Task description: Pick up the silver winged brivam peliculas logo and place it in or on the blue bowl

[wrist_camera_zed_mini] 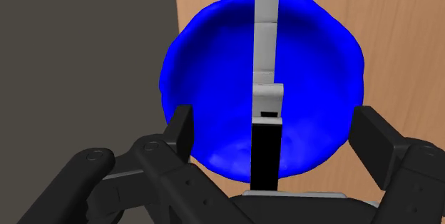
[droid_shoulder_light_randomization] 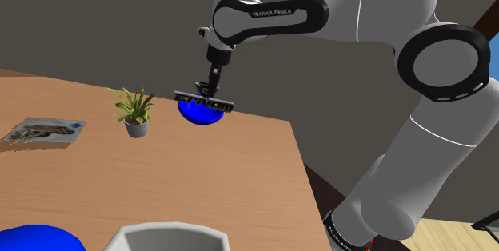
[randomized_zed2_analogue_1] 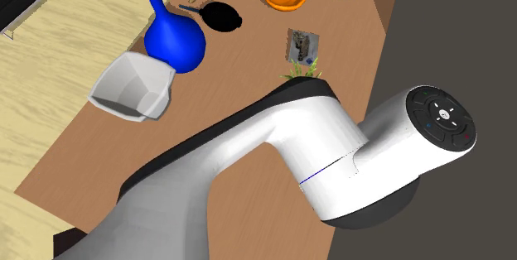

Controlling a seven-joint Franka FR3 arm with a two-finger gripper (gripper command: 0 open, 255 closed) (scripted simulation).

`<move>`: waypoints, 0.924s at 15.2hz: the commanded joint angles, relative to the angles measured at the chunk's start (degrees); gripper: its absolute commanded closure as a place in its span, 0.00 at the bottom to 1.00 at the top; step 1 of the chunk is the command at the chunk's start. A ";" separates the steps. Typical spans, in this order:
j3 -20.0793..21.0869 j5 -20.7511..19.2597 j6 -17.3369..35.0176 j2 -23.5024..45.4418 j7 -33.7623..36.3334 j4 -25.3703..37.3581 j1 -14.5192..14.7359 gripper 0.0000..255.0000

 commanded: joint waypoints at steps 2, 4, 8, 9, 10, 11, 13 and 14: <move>0.00 0.00 0.00 0.00 0.00 0.00 0.00 0.00; -0.01 0.08 -3.65 -0.81 -0.06 2.85 -0.04 0.00; -0.02 0.13 -6.97 -1.28 -0.09 5.70 -0.07 0.00; -0.02 0.13 -6.97 -1.27 -0.09 5.70 -0.07 0.00; -0.02 0.13 -6.97 -1.27 -0.09 5.70 -0.07 0.00; -0.02 0.13 -6.97 -1.27 -0.09 5.70 -0.07 0.00; -0.02 0.13 -6.97 -1.27 -0.09 5.70 -0.07 0.00; -0.02 0.13 -6.97 -1.27 -0.09 5.70 -0.07 0.00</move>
